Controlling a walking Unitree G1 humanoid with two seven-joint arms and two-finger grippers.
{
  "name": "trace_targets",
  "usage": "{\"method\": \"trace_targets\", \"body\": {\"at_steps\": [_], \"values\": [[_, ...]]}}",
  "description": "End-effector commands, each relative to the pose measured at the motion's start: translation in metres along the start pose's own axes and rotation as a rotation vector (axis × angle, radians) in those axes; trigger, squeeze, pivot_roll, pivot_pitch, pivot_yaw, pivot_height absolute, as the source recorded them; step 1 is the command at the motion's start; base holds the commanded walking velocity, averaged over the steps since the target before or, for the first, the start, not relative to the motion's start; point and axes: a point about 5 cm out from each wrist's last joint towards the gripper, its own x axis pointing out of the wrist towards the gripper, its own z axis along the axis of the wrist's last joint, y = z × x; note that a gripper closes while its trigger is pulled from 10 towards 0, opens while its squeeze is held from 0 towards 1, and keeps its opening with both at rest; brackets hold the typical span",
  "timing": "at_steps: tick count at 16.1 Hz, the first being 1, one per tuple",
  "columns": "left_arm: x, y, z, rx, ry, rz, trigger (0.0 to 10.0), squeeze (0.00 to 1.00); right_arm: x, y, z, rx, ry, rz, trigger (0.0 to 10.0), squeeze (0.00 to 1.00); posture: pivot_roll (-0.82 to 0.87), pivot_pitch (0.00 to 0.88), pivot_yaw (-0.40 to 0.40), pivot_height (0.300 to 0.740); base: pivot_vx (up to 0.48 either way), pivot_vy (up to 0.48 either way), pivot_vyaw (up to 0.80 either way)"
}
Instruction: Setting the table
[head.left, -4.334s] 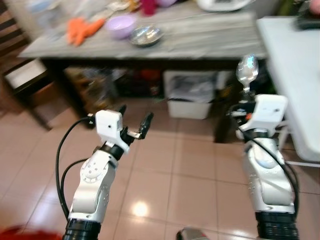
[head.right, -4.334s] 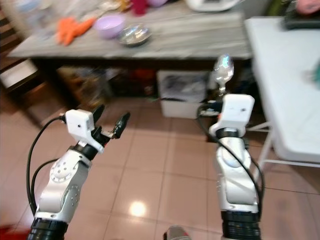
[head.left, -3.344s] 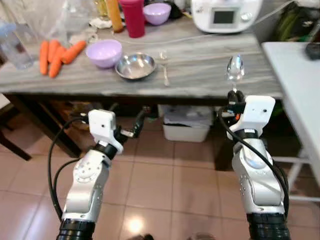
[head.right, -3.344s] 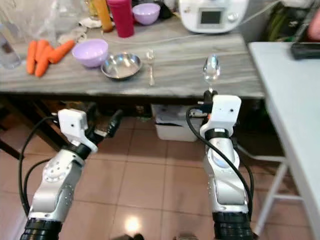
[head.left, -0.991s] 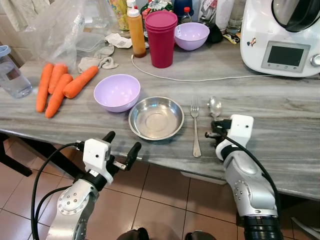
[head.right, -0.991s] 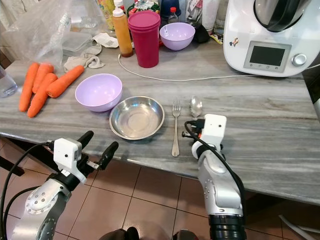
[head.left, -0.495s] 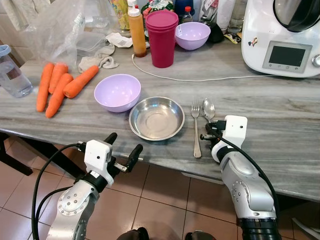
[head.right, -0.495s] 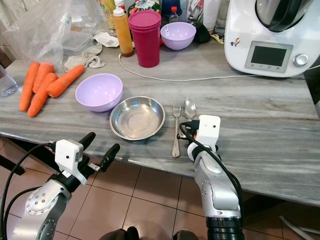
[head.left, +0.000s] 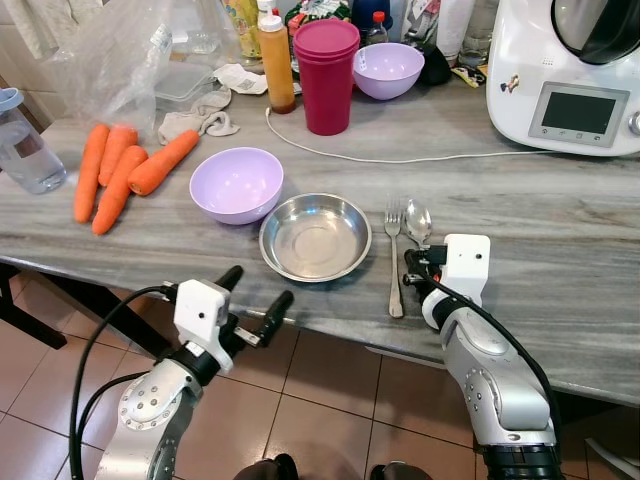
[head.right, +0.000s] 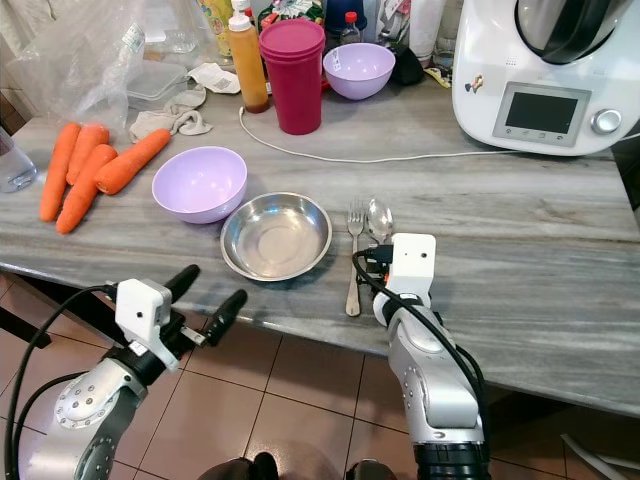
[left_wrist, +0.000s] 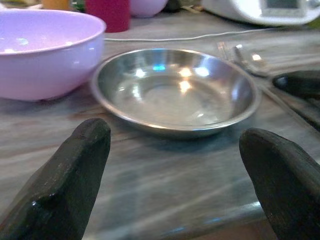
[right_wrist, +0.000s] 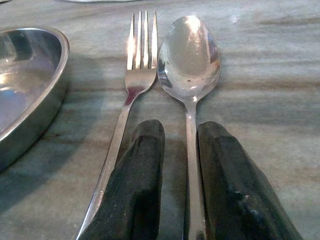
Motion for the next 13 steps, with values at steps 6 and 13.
{"method": "trace_targets", "body": {"at_steps": [6, 13], "values": [[0.001, -0.010, 0.011, -0.025, -0.036, -0.092, 10.0, 0.00, -0.004, -0.010, -0.016, 0.001, 0.079, -0.033, 10.0, 1.00, -0.17, 0.171, 0.060, 0.740, 0.000, 0.000, 0.00], [0.003, -0.006, 0.017, 0.001, -0.049, -0.049, 10.0, 0.00, -0.009, -0.014, 0.004, 0.011, -0.036, -0.068, 10.0, 1.00, -0.16, 0.170, 0.064, 0.740, 0.000, 0.000, 0.00]]}}
